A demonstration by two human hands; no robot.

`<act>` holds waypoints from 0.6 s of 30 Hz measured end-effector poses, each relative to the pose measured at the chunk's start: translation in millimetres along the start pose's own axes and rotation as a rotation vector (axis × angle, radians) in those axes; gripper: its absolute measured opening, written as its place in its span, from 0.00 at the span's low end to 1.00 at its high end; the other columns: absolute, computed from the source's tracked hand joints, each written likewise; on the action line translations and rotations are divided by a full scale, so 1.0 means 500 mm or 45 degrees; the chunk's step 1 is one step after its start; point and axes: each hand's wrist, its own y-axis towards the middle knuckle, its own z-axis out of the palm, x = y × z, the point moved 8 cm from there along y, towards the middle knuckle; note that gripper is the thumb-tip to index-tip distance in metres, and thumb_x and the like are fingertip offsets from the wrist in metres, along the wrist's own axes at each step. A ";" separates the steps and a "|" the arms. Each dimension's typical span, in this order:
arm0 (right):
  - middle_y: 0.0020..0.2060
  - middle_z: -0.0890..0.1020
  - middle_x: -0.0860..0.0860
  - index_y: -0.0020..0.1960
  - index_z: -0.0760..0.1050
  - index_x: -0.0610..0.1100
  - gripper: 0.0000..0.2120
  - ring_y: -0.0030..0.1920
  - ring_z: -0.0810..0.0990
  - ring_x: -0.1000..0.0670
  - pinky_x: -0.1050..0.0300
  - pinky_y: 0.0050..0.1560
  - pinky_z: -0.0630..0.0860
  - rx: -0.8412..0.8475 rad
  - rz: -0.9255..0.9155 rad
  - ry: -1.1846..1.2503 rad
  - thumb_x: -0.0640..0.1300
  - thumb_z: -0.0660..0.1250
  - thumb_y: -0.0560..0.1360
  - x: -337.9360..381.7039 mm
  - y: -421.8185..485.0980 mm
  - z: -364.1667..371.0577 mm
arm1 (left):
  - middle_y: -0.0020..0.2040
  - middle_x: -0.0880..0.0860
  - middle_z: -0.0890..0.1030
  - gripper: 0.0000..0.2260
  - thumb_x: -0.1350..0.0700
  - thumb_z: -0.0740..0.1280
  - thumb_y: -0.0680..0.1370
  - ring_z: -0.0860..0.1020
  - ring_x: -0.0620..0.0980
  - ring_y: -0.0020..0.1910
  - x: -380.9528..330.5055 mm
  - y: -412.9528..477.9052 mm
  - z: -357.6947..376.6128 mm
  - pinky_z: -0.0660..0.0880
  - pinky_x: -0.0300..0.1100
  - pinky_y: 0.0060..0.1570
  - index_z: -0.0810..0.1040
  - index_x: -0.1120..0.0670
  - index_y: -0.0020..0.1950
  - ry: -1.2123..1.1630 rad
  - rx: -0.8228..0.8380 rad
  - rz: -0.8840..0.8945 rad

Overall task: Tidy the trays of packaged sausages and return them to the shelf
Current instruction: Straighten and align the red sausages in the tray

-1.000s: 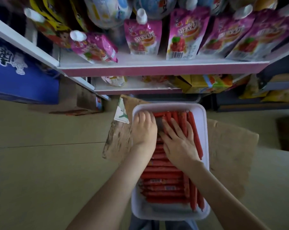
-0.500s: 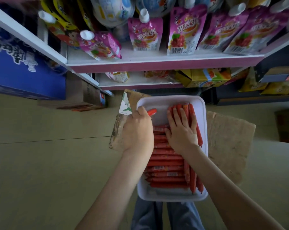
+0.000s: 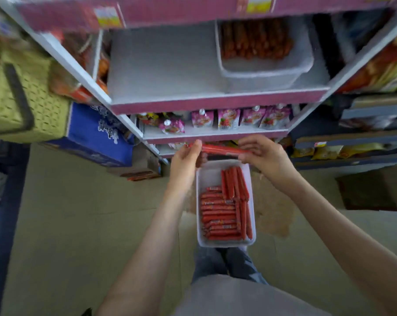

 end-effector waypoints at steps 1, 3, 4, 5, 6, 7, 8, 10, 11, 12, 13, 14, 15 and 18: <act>0.45 0.84 0.52 0.47 0.80 0.51 0.12 0.47 0.82 0.54 0.63 0.48 0.77 -0.067 -0.041 0.078 0.34 0.70 0.73 0.051 -0.019 -0.025 | 0.26 0.47 0.78 0.12 0.56 0.64 0.79 0.75 0.42 0.26 -0.027 -0.016 0.010 0.71 0.31 0.29 0.75 0.56 0.37 -0.118 0.044 -0.049; 0.41 0.85 0.54 0.44 0.82 0.55 0.14 0.45 0.83 0.54 0.60 0.49 0.77 -0.170 -0.156 0.183 0.35 0.69 0.74 0.145 -0.054 -0.064 | 0.26 0.49 0.78 0.11 0.58 0.62 0.80 0.75 0.42 0.25 -0.072 -0.044 0.032 0.71 0.32 0.29 0.74 0.58 0.38 -0.397 0.129 -0.148; 0.39 0.85 0.54 0.43 0.83 0.56 0.14 0.44 0.83 0.53 0.57 0.49 0.78 -0.215 -0.233 0.215 0.36 0.68 0.74 0.189 -0.072 -0.078 | 0.28 0.51 0.78 0.10 0.59 0.62 0.80 0.75 0.43 0.26 -0.097 -0.061 0.045 0.72 0.32 0.30 0.74 0.58 0.39 -0.509 0.181 -0.182; 0.38 0.85 0.53 0.44 0.83 0.54 0.13 0.41 0.83 0.53 0.55 0.49 0.78 -0.253 -0.313 0.252 0.37 0.67 0.75 0.232 -0.088 -0.089 | 0.31 0.54 0.78 0.09 0.59 0.62 0.80 0.76 0.44 0.28 -0.122 -0.078 0.057 0.73 0.33 0.31 0.74 0.59 0.40 -0.609 0.240 -0.190; 0.36 0.84 0.53 0.44 0.81 0.51 0.12 0.39 0.82 0.52 0.54 0.49 0.78 -0.282 -0.382 0.311 0.36 0.65 0.76 0.271 -0.104 -0.099 | 0.34 0.55 0.78 0.07 0.59 0.62 0.79 0.77 0.46 0.31 -0.151 -0.092 0.069 0.74 0.33 0.31 0.74 0.60 0.42 -0.708 0.293 -0.160; 0.35 0.84 0.53 0.43 0.79 0.47 0.11 0.38 0.82 0.53 0.54 0.48 0.79 -0.305 -0.434 0.394 0.34 0.64 0.77 0.302 -0.117 -0.109 | 0.35 0.56 0.78 0.05 0.59 0.63 0.77 0.77 0.47 0.32 -0.182 -0.108 0.074 0.75 0.33 0.32 0.73 0.60 0.43 -0.797 0.334 -0.094; 0.34 0.83 0.52 0.41 0.77 0.46 0.11 0.36 0.82 0.53 0.55 0.47 0.79 -0.317 -0.473 0.500 0.33 0.63 0.77 0.327 -0.127 -0.117 | 0.34 0.55 0.78 0.05 0.58 0.64 0.74 0.77 0.46 0.32 -0.212 -0.123 0.076 0.75 0.33 0.32 0.73 0.60 0.43 -0.871 0.357 -0.022; 0.34 0.82 0.52 0.36 0.75 0.46 0.12 0.35 0.81 0.52 0.57 0.43 0.79 -0.276 -0.549 0.722 0.36 0.63 0.76 0.369 -0.140 -0.122 | 0.34 0.53 0.79 0.05 0.57 0.64 0.71 0.78 0.44 0.32 -0.263 -0.151 0.082 0.76 0.33 0.34 0.73 0.59 0.44 -0.956 0.412 0.087; 0.34 0.82 0.51 0.34 0.76 0.48 0.12 0.34 0.81 0.51 0.58 0.42 0.79 -0.242 -0.583 0.822 0.38 0.64 0.74 0.385 -0.140 -0.122 | 0.36 0.52 0.80 0.06 0.57 0.65 0.71 0.79 0.44 0.34 -0.288 -0.165 0.085 0.77 0.33 0.37 0.74 0.58 0.45 -0.943 0.453 0.159; 0.34 0.82 0.51 0.32 0.77 0.48 0.11 0.34 0.81 0.51 0.59 0.40 0.79 -0.210 -0.614 0.906 0.39 0.64 0.73 0.398 -0.139 -0.121 | 0.38 0.52 0.80 0.08 0.55 0.67 0.71 0.80 0.45 0.37 -0.313 -0.178 0.090 0.78 0.35 0.40 0.75 0.57 0.47 -0.906 0.495 0.240; 0.34 0.82 0.50 0.32 0.77 0.47 0.09 0.34 0.81 0.51 0.60 0.39 0.79 -0.196 -0.634 0.954 0.41 0.65 0.71 0.409 -0.138 -0.121 | 0.41 0.52 0.81 0.11 0.54 0.67 0.70 0.81 0.46 0.41 -0.335 -0.188 0.096 0.79 0.36 0.44 0.75 0.57 0.49 -0.850 0.532 0.321; 0.34 0.82 0.50 0.34 0.75 0.44 0.07 0.34 0.81 0.51 0.60 0.39 0.78 -0.179 -0.642 0.985 0.42 0.65 0.71 0.416 -0.135 -0.118 | 0.45 0.52 0.82 0.12 0.53 0.66 0.71 0.81 0.47 0.45 -0.356 -0.200 0.103 0.78 0.39 0.49 0.75 0.56 0.52 -0.778 0.565 0.403; 0.33 0.81 0.49 0.37 0.72 0.41 0.06 0.34 0.81 0.51 0.61 0.38 0.78 -0.162 -0.649 0.989 0.42 0.65 0.71 0.420 -0.131 -0.114 | 0.48 0.52 0.82 0.12 0.54 0.64 0.73 0.80 0.49 0.50 -0.376 -0.212 0.111 0.77 0.41 0.53 0.75 0.55 0.55 -0.717 0.595 0.480; 0.30 0.81 0.49 0.39 0.67 0.40 0.08 0.33 0.81 0.52 0.62 0.37 0.77 -0.123 -0.603 1.003 0.39 0.59 0.77 0.413 -0.115 -0.105 | 0.53 0.54 0.82 0.08 0.56 0.61 0.77 0.78 0.53 0.57 -0.420 -0.239 0.128 0.74 0.47 0.60 0.74 0.55 0.54 -0.669 0.648 0.640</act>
